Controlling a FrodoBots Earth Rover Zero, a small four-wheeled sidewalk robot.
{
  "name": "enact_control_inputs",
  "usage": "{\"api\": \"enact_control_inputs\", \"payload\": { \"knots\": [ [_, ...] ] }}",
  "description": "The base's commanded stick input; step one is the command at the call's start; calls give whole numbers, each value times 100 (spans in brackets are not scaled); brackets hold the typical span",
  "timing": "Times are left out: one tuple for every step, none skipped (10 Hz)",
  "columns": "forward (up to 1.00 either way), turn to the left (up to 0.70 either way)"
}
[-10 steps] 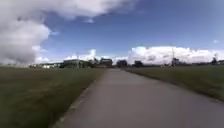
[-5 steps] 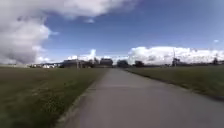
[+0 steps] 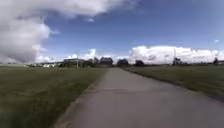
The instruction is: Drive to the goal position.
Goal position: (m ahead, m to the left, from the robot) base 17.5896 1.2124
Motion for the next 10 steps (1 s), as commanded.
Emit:
{"api": "enact_control_inputs", "payload": {
  "knots": [
    [70,0],
    [70,0],
    [70,0],
    [70,0],
    [70,0],
    [70,0],
    [70,0],
    [70,0],
    [70,0],
    [70,0]
  ]
}}
